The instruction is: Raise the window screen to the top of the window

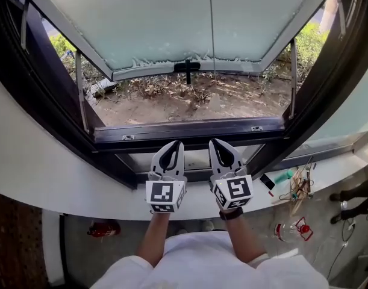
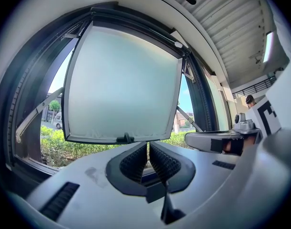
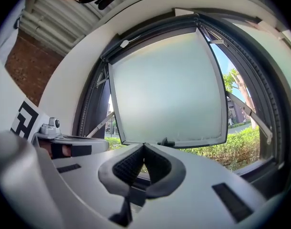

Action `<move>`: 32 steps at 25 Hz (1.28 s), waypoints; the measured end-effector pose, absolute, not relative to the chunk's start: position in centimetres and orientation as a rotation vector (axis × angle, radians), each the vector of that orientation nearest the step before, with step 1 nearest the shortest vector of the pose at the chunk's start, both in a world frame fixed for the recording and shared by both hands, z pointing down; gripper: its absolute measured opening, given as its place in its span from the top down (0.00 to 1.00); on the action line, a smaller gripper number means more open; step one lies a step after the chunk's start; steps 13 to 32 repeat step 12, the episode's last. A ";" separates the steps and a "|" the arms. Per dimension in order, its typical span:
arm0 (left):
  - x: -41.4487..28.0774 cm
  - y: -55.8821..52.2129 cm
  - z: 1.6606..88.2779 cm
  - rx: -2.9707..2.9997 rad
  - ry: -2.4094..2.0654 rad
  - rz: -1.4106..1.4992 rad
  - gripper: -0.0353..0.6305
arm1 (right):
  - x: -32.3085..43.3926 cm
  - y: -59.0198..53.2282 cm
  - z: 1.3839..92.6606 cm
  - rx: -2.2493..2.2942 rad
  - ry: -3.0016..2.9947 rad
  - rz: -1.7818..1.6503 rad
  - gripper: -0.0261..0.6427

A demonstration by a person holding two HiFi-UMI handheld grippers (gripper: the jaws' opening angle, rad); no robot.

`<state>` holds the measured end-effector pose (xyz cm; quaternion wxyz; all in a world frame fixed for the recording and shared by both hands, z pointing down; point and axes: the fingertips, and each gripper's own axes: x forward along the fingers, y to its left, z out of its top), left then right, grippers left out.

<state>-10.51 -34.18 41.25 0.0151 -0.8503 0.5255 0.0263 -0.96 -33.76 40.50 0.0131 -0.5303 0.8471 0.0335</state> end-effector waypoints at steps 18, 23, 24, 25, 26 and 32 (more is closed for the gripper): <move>-7.5 -33.9 41.2 -2.699 1.554 0.108 0.92 | 1.5 -32.9 41.0 -1.715 2.611 0.077 0.96; -7.5 -33.9 41.2 -2.699 1.554 0.108 0.92 | 1.5 -32.9 41.0 -1.715 2.611 0.077 0.96; -7.5 -33.9 41.2 -2.699 1.554 0.108 0.92 | 1.5 -32.9 41.0 -1.715 2.611 0.077 0.96; -7.5 -33.9 41.2 -2.699 1.554 0.108 0.92 | 1.5 -32.9 41.0 -1.715 2.611 0.077 0.96; -7.5 -33.9 41.2 -2.699 1.554 0.108 0.92 | 1.5 -32.9 41.0 -1.715 2.611 0.077 0.96; -7.5 -33.9 41.2 -2.699 1.554 0.108 0.92 | 1.5 -32.9 41.0 -1.715 2.611 0.077 0.96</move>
